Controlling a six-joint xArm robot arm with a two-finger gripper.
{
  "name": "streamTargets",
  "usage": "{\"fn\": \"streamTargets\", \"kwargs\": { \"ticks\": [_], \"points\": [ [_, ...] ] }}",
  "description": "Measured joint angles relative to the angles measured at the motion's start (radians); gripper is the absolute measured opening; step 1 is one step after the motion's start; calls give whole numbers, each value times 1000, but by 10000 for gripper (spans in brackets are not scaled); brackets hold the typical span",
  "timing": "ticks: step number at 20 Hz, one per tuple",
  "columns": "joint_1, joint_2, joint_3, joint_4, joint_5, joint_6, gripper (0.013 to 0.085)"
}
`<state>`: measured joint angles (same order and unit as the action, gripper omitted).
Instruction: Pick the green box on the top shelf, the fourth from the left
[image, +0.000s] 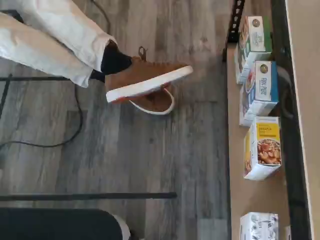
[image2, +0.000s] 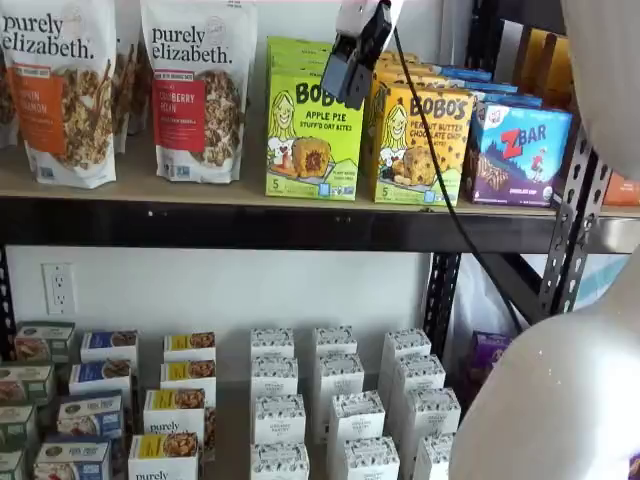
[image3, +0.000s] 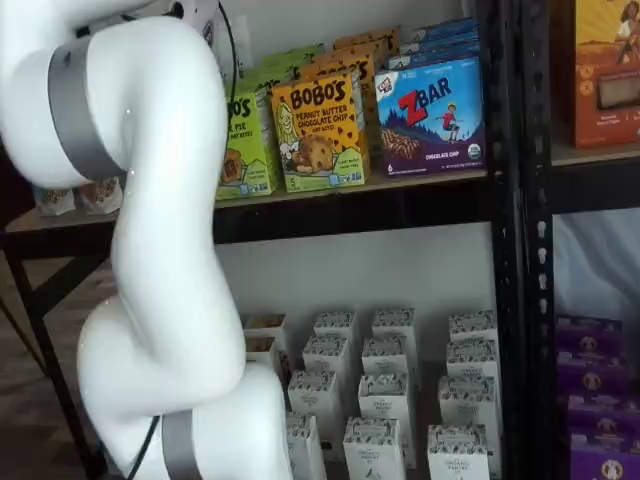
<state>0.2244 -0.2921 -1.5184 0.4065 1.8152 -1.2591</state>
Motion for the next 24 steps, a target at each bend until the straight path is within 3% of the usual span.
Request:
{"fn": "streamTargets", "kwargs": {
  "ticks": [2,5,10,16,24],
  "points": [
    [18,8,-7,-45,8,9,850],
    [22,5,10,-59,-5,7,850],
    [9,-19,57,-25,-62,-10,850],
    [9,-66,139,-3,-248,-22,850],
    [10,-2,71,29,-288,-17,850]
  ]
}}
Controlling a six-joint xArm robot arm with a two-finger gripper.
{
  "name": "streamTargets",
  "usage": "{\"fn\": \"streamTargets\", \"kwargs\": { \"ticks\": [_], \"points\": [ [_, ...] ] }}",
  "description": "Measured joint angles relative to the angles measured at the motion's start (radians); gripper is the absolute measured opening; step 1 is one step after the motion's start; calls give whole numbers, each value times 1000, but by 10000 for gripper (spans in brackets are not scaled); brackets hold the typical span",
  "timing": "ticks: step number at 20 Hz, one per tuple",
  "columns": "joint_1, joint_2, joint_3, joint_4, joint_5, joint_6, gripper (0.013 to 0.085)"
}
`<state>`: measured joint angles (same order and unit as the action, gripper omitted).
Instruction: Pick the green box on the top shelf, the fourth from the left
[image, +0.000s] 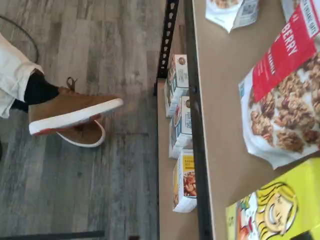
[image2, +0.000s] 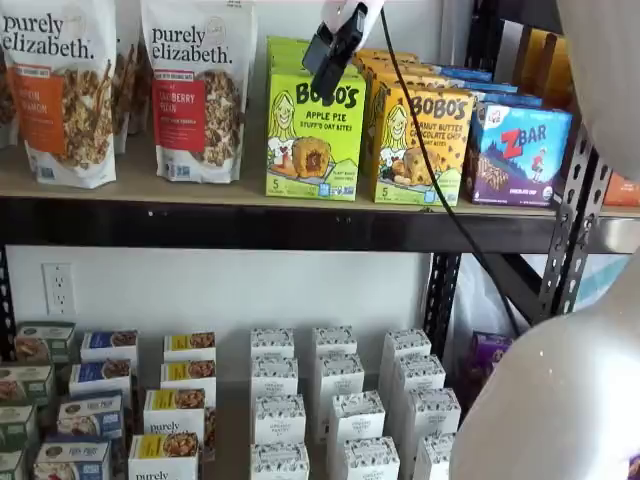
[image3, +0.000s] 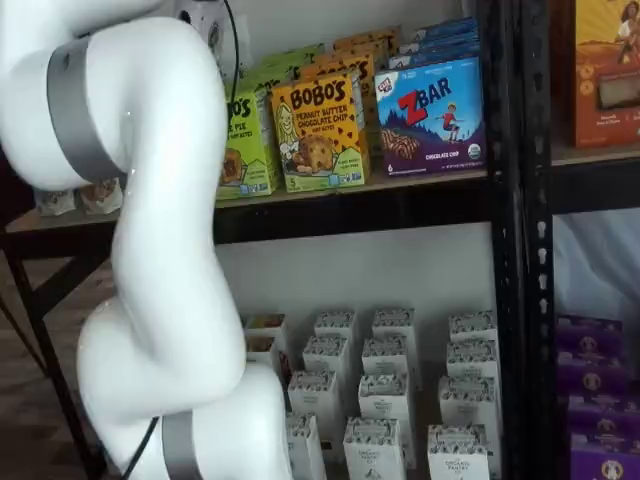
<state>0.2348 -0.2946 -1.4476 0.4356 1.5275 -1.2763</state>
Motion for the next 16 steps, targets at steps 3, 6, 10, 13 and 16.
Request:
{"fn": "streamTargets", "kwargs": {
  "ticks": [3,6,10,13,16],
  "points": [
    [2,24,-31,3,0,5,850],
    [7,38,-46,-3,-18,10,850],
    [15,55,-53,-11,-61,14,850],
    [18,69,-59,-17,-81,14,850],
    [17,91,-72,-22,-93,9,850]
  ]
}}
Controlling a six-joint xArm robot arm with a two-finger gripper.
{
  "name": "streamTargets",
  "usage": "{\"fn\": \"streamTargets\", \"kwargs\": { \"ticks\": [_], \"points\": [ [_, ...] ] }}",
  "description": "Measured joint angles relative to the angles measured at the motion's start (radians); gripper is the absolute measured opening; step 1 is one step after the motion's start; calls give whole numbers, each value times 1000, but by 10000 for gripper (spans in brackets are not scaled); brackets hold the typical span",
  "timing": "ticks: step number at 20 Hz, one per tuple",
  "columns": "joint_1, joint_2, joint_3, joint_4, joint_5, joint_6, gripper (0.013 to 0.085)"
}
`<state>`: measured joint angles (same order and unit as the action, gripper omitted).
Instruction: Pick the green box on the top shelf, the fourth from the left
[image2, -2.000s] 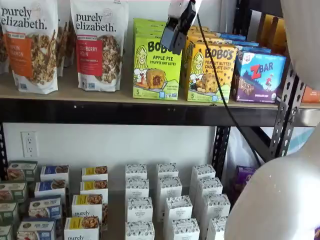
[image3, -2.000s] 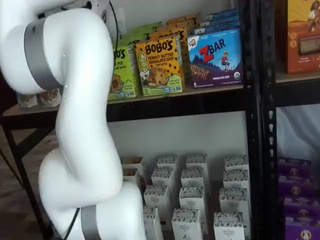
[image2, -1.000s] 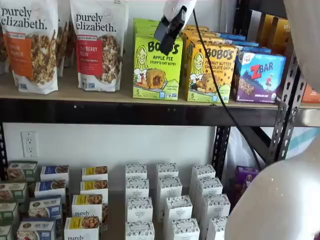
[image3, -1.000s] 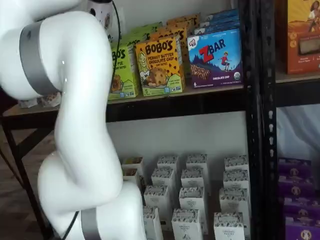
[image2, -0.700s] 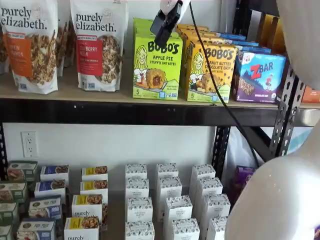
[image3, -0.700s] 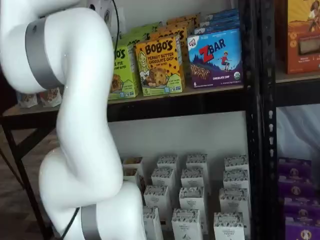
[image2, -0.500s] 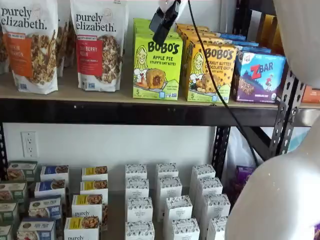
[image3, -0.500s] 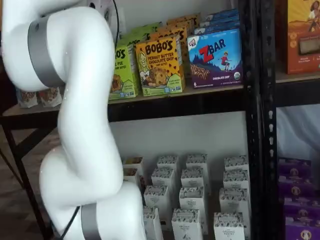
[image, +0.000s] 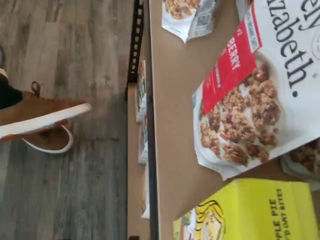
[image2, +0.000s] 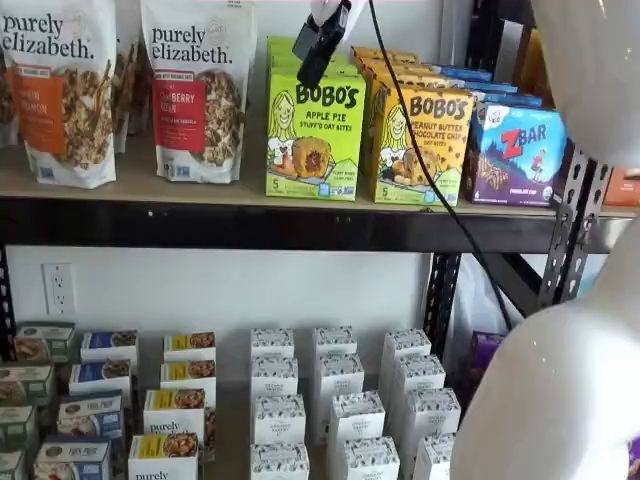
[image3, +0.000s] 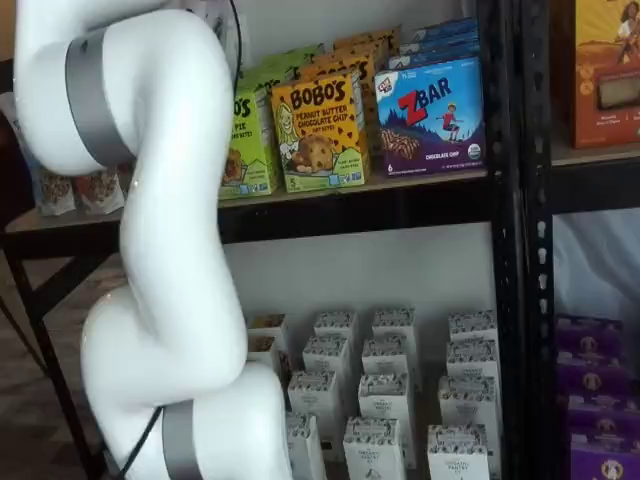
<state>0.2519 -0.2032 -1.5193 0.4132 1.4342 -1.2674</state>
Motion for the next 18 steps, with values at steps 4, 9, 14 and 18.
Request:
{"fn": "streamTargets", "kwargs": {
  "ticks": [4,9,14,18],
  "points": [
    [-3,25,-11,-8,-12,-8,850],
    [-3,48,-29,-28,5,-11,850],
    [0,60,-37,-53,24,-12,850],
    [3,65,-40,-70,40,-11,850]
  ]
}}
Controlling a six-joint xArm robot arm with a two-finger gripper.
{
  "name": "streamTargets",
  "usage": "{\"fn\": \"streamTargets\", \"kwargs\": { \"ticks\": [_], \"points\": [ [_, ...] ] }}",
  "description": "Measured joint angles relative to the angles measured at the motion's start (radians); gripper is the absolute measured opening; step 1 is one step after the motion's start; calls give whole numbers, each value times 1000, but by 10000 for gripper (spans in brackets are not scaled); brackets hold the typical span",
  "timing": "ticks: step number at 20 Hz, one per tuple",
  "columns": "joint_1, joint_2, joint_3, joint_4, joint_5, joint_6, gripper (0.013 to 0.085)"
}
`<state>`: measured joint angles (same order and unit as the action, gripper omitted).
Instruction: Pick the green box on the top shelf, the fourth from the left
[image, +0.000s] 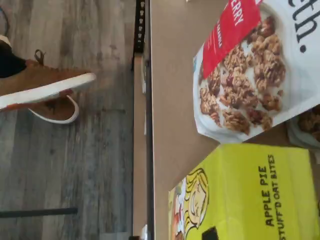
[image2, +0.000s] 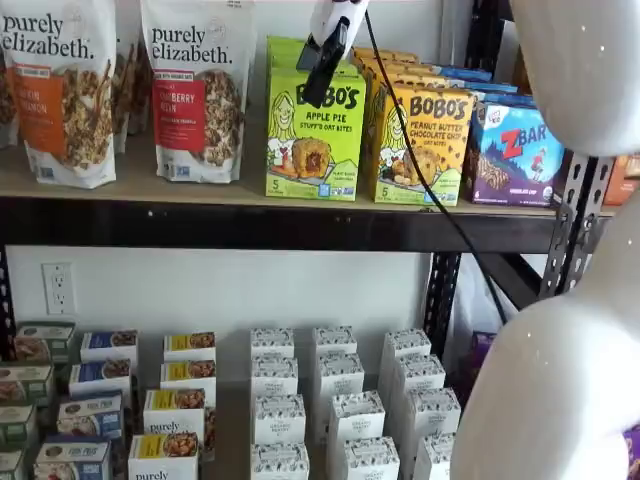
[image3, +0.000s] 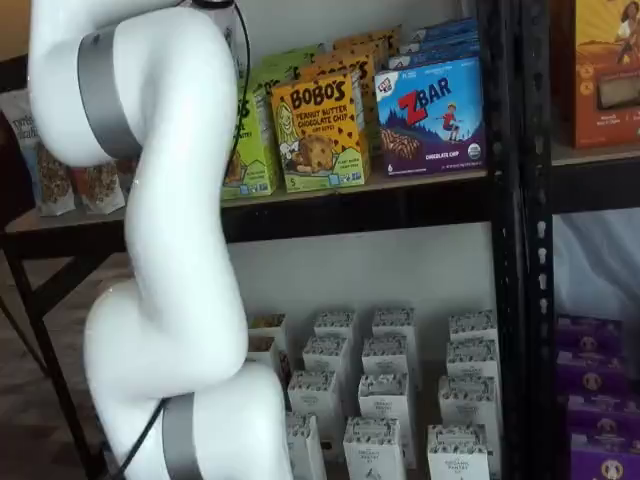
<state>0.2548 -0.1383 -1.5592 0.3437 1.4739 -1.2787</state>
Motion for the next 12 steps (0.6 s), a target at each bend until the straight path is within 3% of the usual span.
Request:
{"fn": "streamTargets", "kwargs": {
  "ticks": [12],
  "points": [
    [17,-15,41,-46,-22,7,850]
  ]
}}
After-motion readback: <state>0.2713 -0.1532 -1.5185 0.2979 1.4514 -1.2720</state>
